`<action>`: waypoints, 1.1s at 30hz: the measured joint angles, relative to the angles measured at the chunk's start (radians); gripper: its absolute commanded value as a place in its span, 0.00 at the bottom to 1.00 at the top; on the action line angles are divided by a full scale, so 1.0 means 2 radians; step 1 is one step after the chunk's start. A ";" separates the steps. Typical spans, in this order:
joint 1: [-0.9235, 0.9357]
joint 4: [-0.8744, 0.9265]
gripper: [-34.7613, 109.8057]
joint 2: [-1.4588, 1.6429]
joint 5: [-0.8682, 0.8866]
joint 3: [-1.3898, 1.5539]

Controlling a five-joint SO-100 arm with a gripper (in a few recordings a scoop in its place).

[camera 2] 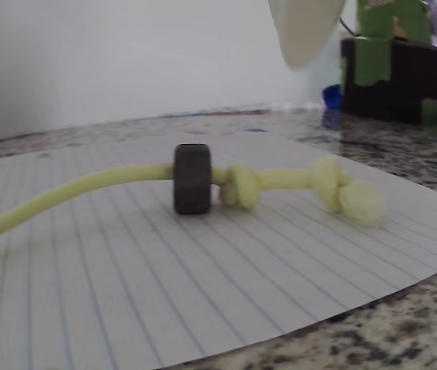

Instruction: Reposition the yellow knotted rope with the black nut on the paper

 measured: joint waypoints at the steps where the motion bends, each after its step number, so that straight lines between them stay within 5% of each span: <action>1: -0.004 -0.010 0.24 0.019 0.004 0.008; 13: -0.015 -0.091 0.24 0.299 0.037 0.168; 24: -0.112 0.104 0.24 0.399 -0.025 0.191; 33: -0.142 0.177 0.24 0.494 -0.061 0.242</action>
